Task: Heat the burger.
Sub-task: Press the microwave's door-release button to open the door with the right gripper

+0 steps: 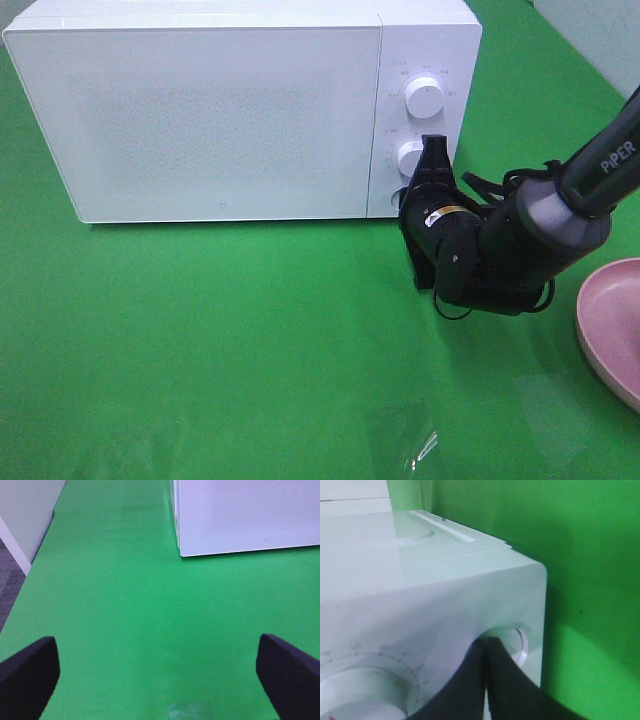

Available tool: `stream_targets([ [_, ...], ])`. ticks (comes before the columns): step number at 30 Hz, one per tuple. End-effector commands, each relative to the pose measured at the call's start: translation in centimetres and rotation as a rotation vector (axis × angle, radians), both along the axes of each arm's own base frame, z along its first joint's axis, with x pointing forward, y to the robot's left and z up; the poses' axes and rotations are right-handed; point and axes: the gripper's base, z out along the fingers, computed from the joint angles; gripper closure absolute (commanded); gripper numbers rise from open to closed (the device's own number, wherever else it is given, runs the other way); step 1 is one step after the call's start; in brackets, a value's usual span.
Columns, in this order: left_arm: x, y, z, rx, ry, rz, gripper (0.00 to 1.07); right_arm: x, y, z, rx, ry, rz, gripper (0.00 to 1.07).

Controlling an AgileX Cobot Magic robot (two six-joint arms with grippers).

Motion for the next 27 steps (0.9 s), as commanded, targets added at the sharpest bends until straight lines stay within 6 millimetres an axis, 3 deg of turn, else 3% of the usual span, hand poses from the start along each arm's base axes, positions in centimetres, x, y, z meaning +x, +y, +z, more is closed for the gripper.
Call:
stream_targets([
  [1, -0.3, 0.0, 0.0, -0.002, -0.033, 0.004, 0.07, 2.1, -0.6, 2.7, -0.001, -0.222, -0.066, 1.07],
  [8, -0.3, 0.0, 0.0, -0.001, -0.033, 0.004, 0.07, 3.6, -0.5, 2.3, -0.025, -0.241, -0.058, 1.07],
  [21, -0.3, 0.0, 0.0, -0.001, -0.033, 0.004, 0.07, 3.6, -0.5, 2.1, -0.032, -0.224, -0.057, 1.07],
  [27, -0.3, 0.0, 0.0, -0.001, -0.033, 0.004, 0.07, 2.6, -0.8, 1.6, -0.037, -0.192, -0.047, 1.07],
])
